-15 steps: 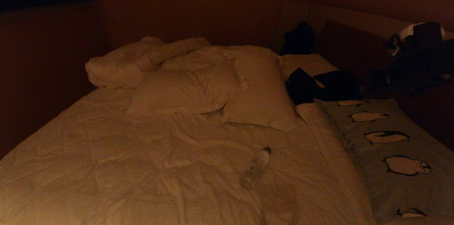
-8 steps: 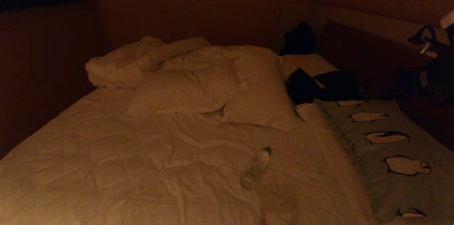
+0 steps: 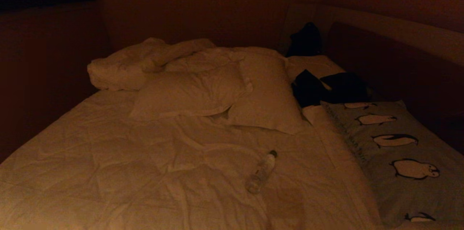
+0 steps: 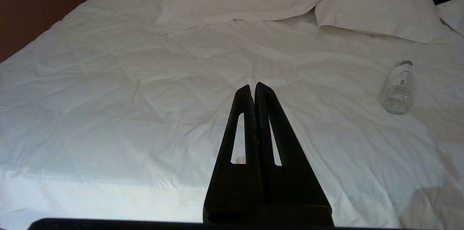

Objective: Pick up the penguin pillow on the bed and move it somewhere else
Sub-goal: Pick up the pillow

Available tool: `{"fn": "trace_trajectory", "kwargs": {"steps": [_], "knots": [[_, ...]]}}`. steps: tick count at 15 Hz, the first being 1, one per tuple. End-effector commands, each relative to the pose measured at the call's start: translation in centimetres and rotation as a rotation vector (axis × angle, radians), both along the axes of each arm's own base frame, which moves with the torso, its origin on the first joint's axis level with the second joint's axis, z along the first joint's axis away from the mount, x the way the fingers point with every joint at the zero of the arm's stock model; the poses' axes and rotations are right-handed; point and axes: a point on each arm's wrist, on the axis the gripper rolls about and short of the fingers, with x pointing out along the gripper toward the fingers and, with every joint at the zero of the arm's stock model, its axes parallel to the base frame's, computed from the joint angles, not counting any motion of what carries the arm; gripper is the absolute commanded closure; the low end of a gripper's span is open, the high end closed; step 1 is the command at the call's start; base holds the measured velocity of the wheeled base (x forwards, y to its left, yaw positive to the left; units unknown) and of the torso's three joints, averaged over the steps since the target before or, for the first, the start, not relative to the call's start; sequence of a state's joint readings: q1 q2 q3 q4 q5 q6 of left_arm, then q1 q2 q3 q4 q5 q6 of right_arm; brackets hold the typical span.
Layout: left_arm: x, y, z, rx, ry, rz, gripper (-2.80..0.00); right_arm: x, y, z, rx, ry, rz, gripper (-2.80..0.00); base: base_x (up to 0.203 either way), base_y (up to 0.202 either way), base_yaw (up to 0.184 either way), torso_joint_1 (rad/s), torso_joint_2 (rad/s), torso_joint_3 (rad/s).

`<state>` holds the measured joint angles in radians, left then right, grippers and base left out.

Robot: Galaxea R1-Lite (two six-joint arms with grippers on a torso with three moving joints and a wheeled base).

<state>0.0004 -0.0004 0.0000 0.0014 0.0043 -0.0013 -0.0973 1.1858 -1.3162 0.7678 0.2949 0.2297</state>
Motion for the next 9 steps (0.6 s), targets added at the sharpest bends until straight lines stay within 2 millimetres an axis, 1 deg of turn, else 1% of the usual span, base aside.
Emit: {"fn": "trace_trajectory", "kwargs": {"steps": [1,4,6,7,9], "knots": [[0.0,0.0,0.0,0.0,0.0,0.001,0.0,-6.0,0.6,1.0,-0.01,-0.119,0.003,0.0,0.0,0.0,0.0,0.0,0.0,0.0],[0.0,0.0,0.0,0.0,-0.001,0.001,0.0,-12.3,1.2,0.7,-0.018,-0.21,0.005,0.0,0.0,0.0,0.0,0.0,0.0,0.0],[0.0,0.0,0.0,0.0,-0.001,0.001,0.0,-16.8,1.6,0.0,-0.026,-0.296,0.005,0.0,0.0,0.0,0.0,0.0,0.0,0.0],[0.0,0.0,0.0,0.0,0.001,0.001,0.0,-18.8,1.8,-0.6,-0.031,-0.341,0.003,0.0,0.0,0.0,0.0,0.0,0.0,0.0],[0.0,0.0,0.0,0.0,0.0,0.001,0.0,-23.2,2.2,-2.8,-0.044,-0.457,0.0,0.0,0.0,0.0,0.0,0.0,0.0,0.0]]}}
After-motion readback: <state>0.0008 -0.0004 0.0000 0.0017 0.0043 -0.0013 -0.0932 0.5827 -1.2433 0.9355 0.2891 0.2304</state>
